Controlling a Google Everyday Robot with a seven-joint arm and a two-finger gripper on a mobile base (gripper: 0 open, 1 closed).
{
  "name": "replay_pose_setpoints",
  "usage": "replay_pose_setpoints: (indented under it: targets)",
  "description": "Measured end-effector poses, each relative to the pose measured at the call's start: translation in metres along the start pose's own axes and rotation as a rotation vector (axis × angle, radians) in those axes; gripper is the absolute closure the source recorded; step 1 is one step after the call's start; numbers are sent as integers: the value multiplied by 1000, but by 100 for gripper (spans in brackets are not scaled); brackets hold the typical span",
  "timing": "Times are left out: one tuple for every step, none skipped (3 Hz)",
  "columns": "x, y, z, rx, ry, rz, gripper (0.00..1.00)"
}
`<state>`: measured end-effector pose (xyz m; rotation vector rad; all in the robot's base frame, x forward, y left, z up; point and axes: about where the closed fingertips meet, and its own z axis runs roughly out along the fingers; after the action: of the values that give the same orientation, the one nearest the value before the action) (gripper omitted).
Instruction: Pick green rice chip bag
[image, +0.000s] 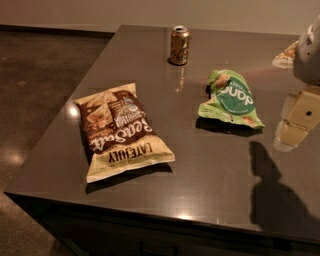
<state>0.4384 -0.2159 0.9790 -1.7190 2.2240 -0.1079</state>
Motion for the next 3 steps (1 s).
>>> replay_pose_setpoints:
  targets:
    - [0, 0, 0, 0, 1, 2, 0]
    - [-5, -20, 8, 13, 27, 93, 0]
    - [-9, -62, 27, 54, 69, 238, 0]
